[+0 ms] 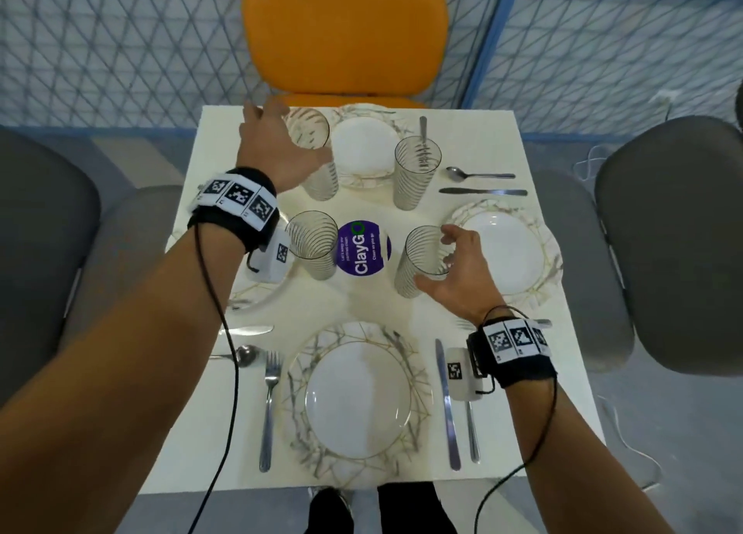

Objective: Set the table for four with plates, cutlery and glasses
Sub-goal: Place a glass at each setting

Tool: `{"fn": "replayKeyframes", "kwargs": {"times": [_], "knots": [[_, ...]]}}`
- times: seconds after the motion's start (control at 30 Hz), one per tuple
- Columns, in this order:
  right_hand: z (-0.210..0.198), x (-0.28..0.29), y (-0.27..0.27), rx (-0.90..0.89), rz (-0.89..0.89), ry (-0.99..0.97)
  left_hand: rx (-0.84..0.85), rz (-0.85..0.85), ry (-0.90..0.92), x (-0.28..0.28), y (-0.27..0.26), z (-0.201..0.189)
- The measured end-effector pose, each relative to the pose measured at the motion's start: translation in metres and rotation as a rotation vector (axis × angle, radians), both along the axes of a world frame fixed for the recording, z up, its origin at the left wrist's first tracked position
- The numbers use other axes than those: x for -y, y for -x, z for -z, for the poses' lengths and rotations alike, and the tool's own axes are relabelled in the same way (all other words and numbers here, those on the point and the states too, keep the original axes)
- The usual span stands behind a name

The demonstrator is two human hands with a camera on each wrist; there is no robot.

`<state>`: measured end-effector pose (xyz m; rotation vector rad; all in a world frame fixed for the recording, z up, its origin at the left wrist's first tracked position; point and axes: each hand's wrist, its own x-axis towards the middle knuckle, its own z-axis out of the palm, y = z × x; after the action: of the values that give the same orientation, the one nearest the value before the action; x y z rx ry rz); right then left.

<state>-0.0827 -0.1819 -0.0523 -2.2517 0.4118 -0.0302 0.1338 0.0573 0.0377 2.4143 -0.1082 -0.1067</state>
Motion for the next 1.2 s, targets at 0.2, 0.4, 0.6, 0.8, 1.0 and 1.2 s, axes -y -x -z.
{"fn": "replayKeyframes", "kwargs": {"times": [0.2,0.4,0.6,0.8,1.0,1.2], "knots": [[0.004,-0.007,-0.001,-0.041,-0.066,0.024,-0.091,0.015,-0.062,-0.011,-0.004,0.026],[0.006,0.002,-0.008,-0.078,-0.119,0.062,-0.167,0.059,-0.181,0.001,-0.02,0.043],[0.004,0.008,-0.014,-0.097,-0.156,0.076,-0.19,0.075,-0.279,0.015,-0.033,0.058],[0.003,0.009,-0.018,-0.106,-0.163,0.095,-0.215,0.081,-0.326,0.019,-0.039,0.06],[0.005,0.006,-0.022,-0.088,-0.154,0.115,-0.251,0.071,-0.289,0.015,-0.035,0.06],[0.004,0.003,-0.032,-0.096,-0.151,0.133,-0.266,0.037,-0.207,0.005,-0.022,0.05]]}}
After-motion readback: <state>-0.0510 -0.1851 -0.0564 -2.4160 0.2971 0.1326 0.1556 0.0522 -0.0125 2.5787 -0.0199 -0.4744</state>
